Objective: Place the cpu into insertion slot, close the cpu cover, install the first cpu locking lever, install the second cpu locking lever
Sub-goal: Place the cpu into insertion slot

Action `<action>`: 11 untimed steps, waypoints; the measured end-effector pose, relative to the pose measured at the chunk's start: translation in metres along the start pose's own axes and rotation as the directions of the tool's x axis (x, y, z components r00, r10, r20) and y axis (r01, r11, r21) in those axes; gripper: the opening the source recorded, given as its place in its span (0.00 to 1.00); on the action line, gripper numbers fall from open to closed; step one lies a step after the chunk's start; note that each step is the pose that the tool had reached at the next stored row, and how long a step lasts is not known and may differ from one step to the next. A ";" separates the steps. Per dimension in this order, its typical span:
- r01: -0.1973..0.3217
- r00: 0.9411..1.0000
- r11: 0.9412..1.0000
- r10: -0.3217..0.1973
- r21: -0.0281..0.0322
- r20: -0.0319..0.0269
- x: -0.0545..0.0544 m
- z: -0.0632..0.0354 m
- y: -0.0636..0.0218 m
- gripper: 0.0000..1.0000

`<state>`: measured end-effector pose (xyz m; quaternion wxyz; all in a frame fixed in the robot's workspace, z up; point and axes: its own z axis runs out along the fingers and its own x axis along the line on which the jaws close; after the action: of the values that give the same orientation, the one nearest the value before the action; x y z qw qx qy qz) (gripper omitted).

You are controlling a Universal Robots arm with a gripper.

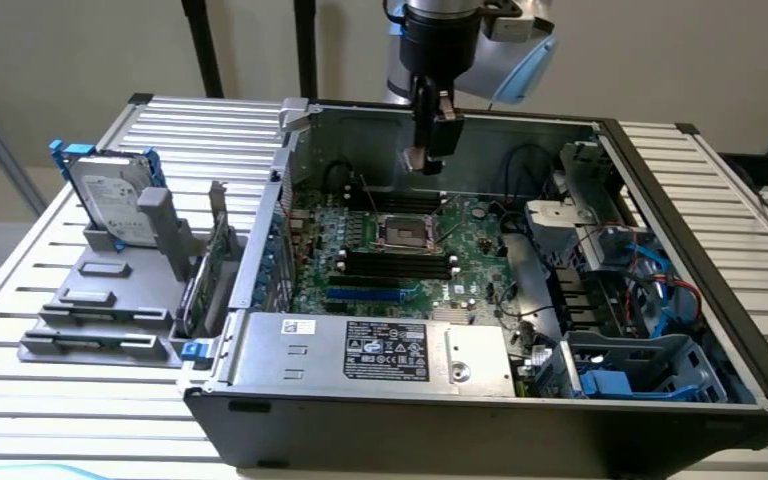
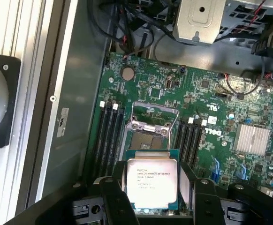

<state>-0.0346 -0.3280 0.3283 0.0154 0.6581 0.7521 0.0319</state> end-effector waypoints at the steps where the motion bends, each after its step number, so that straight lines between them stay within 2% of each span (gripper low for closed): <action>1: -0.018 1.000 1.000 0.018 0.000 0.001 0.000 0.0001 0.0000 0.54; 4: -0.072 0.997 0.997 0.072 -0.002 0.005 0.000 0.0003 0.0000 0.54; 8: -0.143 0.990 0.990 0.143 -0.002 0.010 0.000 0.0018 -0.0001 0.54; 11: -0.183 0.983 0.983 0.183 0.001 0.012 0.000 0.0054 -0.0004 0.54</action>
<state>-0.0347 -0.3278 0.3230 0.0163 0.7247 0.6882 0.0283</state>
